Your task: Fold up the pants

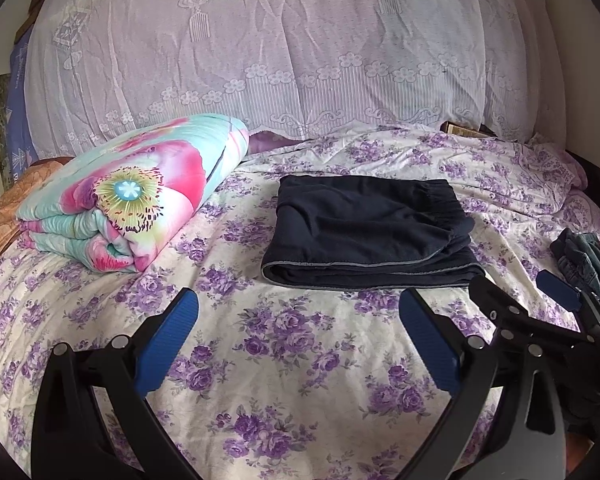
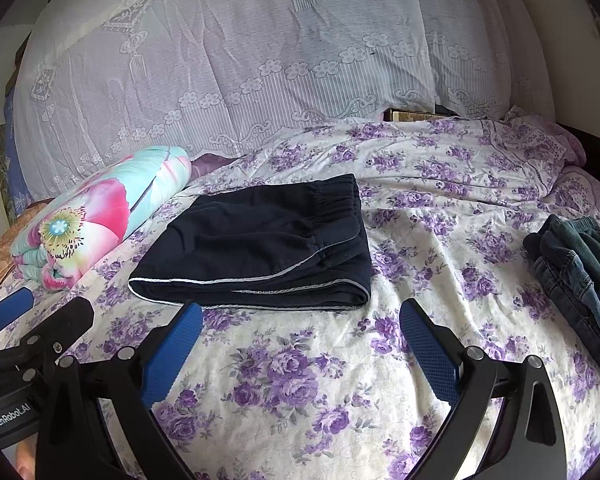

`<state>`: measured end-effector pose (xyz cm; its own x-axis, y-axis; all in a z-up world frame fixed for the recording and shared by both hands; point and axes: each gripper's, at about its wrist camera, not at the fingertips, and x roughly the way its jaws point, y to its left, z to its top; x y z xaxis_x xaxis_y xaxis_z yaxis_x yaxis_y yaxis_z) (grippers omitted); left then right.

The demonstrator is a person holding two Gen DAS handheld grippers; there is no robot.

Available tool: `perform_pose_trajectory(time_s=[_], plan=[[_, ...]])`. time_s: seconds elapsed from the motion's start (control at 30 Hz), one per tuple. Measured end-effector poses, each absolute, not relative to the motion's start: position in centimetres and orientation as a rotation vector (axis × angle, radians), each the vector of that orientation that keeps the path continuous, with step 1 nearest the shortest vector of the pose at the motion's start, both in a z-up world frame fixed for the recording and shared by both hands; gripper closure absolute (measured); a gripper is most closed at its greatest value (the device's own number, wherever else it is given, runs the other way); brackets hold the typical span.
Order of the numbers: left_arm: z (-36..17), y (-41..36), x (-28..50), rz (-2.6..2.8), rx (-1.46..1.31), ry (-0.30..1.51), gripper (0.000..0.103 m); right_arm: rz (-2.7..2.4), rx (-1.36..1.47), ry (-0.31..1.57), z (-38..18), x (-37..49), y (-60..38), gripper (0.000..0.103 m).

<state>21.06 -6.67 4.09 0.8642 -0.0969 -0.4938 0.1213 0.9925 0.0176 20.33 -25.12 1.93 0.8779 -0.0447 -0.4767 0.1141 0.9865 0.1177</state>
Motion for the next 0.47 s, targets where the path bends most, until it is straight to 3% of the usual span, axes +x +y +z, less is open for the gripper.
perform_pose_trajectory(time_s=[0.47], plan=[[4.07,-6.38,21.30,-0.115,0.027,0.527,0.005,-0.082,0.146,0.494,1.82,20.36,-25.17,0.004]])
